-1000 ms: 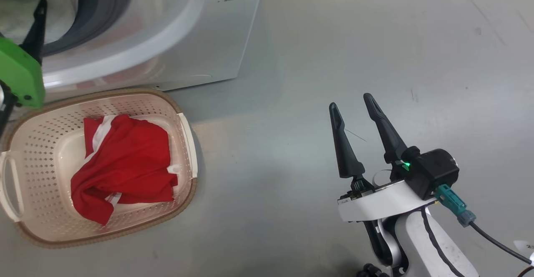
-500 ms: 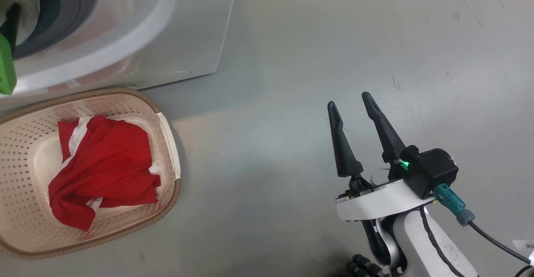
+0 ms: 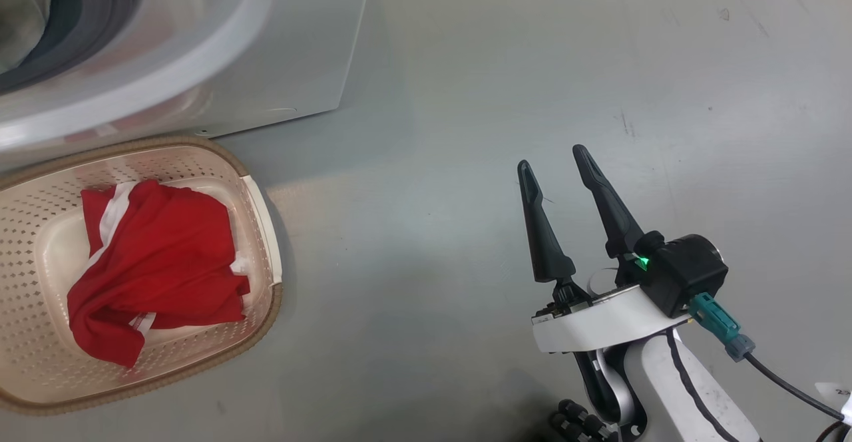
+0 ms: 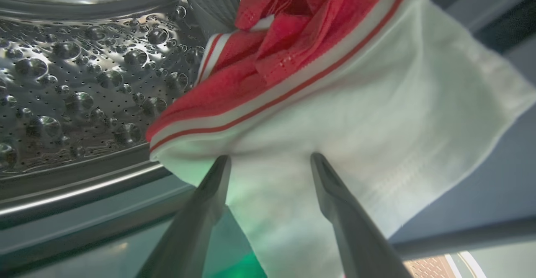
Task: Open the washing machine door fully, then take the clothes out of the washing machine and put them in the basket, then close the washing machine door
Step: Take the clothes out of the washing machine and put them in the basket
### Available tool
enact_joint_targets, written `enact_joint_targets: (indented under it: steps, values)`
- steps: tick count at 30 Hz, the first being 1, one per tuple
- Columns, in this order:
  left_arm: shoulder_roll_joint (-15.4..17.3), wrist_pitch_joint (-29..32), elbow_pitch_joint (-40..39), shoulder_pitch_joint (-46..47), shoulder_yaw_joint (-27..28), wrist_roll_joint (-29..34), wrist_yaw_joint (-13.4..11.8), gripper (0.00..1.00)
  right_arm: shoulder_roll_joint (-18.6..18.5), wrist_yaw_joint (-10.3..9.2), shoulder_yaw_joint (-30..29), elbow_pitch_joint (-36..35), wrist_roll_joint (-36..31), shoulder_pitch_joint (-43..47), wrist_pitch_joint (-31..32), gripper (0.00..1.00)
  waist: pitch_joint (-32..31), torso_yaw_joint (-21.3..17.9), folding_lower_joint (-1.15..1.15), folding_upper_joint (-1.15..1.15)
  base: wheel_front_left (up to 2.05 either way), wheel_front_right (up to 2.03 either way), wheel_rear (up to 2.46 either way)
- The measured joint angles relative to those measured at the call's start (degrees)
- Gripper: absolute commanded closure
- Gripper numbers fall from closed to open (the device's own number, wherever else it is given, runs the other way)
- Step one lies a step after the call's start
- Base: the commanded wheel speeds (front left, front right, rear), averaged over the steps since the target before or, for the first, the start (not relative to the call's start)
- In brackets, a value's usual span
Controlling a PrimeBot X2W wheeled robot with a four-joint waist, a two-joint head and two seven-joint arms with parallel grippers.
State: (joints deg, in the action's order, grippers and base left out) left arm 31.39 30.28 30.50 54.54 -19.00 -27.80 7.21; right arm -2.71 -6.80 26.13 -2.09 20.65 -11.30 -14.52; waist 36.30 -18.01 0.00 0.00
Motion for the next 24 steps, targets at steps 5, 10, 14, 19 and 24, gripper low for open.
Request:
enact_joint_targets:
  steps: [5,10,14,19,24]
  values:
    - [0.04,1.26,1.14,0.92,-0.45,-1.83,0.00,0.00,0.01,-0.01,0.25,-0.10,0.00,-0.07,0.00,0.00,0.37,-0.18,0.00,0.00,0.00,0.00,0.00]
    - [0.46,1.83,1.65,2.16,-0.69,-2.42,0.00,0.00,0.00,-0.01,1.00,-0.37,0.00,-0.28,0.00,0.00,0.80,-0.48,0.00,0.00,0.00,0.00,0.00]
    - [0.42,1.34,2.25,2.98,-1.07,-2.47,0.00,0.00,0.04,-0.32,1.07,-0.44,0.00,-0.58,0.00,0.00,1.23,-0.80,0.00,0.00,0.00,0.00,0.00]
    - [0.45,0.90,2.65,3.22,-1.70,-2.86,0.00,0.00,0.04,-0.42,1.33,-0.45,0.00,-0.58,0.00,0.00,1.56,-1.08,0.00,0.00,0.00,0.00,0.00]
    - [0.57,0.91,3.10,3.50,-2.86,-2.88,0.00,0.00,0.04,-0.42,1.56,-0.45,0.00,-0.79,0.00,0.00,1.72,-1.27,0.00,0.00,0.00,0.00,0.00]
